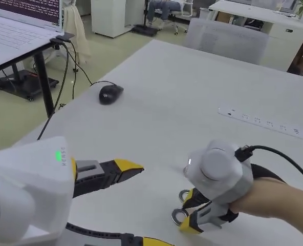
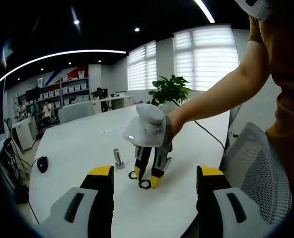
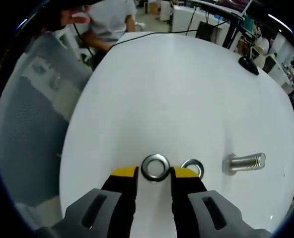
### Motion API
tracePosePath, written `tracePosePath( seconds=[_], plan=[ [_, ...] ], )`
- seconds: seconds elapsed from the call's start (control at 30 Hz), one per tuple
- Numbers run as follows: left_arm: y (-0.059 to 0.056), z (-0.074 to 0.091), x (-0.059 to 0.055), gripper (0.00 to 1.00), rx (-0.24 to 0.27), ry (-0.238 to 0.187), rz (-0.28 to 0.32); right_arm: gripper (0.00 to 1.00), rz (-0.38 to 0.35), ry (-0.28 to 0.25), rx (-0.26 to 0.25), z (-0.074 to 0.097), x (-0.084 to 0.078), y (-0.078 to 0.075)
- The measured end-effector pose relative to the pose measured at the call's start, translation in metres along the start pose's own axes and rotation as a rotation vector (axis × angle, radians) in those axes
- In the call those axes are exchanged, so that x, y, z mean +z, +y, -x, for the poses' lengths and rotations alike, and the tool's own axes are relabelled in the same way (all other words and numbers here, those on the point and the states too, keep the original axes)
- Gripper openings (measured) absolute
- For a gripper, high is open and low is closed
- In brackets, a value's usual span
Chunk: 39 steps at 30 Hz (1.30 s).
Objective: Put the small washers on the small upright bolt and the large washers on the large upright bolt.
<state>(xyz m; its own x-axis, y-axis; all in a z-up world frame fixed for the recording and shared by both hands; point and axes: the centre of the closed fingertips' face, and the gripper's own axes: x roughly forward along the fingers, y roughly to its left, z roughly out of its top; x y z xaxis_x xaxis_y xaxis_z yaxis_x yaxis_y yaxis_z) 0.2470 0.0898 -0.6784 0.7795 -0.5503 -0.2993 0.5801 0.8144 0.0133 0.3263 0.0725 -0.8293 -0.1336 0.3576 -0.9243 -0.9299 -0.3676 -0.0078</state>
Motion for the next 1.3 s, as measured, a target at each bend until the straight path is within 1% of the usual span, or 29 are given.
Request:
tracePosePath(
  seconds=[0.07, 0.2, 0.37, 0.47, 0.5, 0.57, 0.63, 0.73, 0.77, 0.93, 1.07, 1.17, 1.3],
  plan=[
    [0.000, -0.001, 0.000, 0.66, -0.001, 0.000, 0.001, 0.27, 0.005, 0.006, 0.000, 0.000, 0.000, 0.000],
    [0.000, -0.002, 0.000, 0.66, 0.000, -0.001, 0.000, 0.26, 0.044, 0.017, 0.009, 0.000, 0.000, 0.001],
    [0.002, -0.001, 0.000, 0.66, 0.005, 0.000, 0.003, 0.26, 0.066, 0.025, 0.017, 0.000, -0.001, 0.001],
    [0.001, -0.002, 0.000, 0.66, 0.006, -0.001, 0.003, 0.25, 0.061, 0.029, 0.015, 0.000, -0.001, 0.001],
    [0.001, -0.002, 0.000, 0.66, 0.005, -0.001, 0.004, 0.24, 0.036, 0.035, 0.009, 0.000, -0.001, -0.001],
    [0.000, -0.003, 0.000, 0.66, 0.004, 0.001, 0.001, 0.23, 0.061, 0.036, 0.013, 0.000, -0.001, 0.000],
    [0.000, -0.003, 0.000, 0.66, 0.002, 0.002, 0.000, 0.22, 0.042, 0.033, 0.013, 0.000, -0.001, 0.001],
    [0.000, -0.003, 0.001, 0.66, 0.004, 0.000, -0.001, 0.22, 0.038, 0.028, 0.013, 0.001, -0.001, 0.001],
    [0.000, -0.003, 0.001, 0.66, 0.004, 0.001, -0.001, 0.22, 0.034, 0.035, 0.017, 0.002, -0.003, 0.002],
    [0.000, -0.002, 0.001, 0.66, 0.007, 0.003, -0.004, 0.21, 0.037, 0.051, 0.009, 0.014, -0.008, 0.000],
    [-0.001, -0.004, 0.000, 0.66, 0.000, 0.005, -0.005, 0.21, 0.044, 0.060, -0.009, 0.030, -0.011, -0.006],
    [-0.003, -0.006, 0.000, 0.66, -0.009, 0.007, -0.008, 0.21, 0.035, 0.047, -0.030, 0.042, -0.011, -0.014],
    [-0.004, -0.007, 0.001, 0.66, -0.015, 0.007, -0.007, 0.21, 0.025, 0.040, -0.080, 0.061, -0.012, -0.035]
  ],
)
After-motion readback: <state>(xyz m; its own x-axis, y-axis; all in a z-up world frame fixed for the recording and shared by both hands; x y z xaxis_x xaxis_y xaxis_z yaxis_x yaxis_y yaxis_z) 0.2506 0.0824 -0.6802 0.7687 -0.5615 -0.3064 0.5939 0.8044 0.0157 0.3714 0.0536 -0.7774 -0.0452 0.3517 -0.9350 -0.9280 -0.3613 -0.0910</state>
